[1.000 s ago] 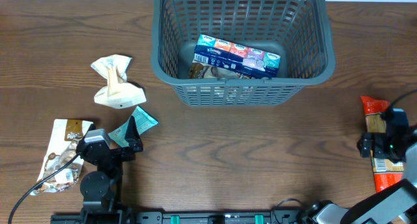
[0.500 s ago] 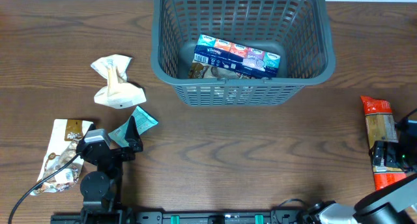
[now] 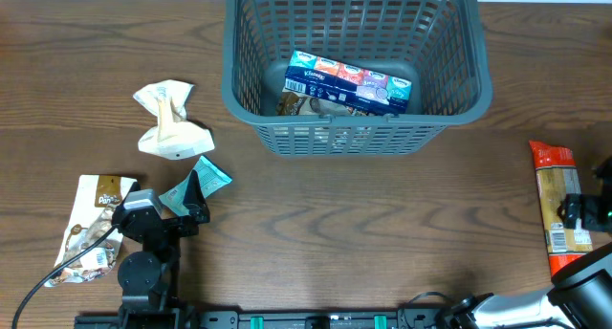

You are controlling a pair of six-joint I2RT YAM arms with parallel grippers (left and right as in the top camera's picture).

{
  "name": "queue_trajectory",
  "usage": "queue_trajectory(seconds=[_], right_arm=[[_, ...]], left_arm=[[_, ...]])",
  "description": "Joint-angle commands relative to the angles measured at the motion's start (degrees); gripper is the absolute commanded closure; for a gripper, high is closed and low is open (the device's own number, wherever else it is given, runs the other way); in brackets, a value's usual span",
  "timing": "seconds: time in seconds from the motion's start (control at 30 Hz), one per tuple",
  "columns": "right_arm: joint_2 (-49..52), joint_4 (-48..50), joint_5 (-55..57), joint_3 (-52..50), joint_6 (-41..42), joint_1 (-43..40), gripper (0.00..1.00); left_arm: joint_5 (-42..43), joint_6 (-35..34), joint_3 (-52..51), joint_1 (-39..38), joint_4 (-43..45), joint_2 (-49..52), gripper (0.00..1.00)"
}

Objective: Pack container
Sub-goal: 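Grasp the pasta packet with the right gripper and lift it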

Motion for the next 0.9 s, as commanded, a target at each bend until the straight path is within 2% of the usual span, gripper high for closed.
queue_trajectory(seconds=[0.0,0.87], right_arm=[[1.9,-0.1,-0.5,2.3,-0.3,2.0,0.01],[8.5,-2.1,-2.7,2.4,-0.3,4.1,0.01]], left_arm=[[-0.3,-0.5,-1.6,-0.2,-1.5,-0.3,0.01],[-0.3,-0.6,-1.5,-0.2,-1.5,-0.3,0.01]])
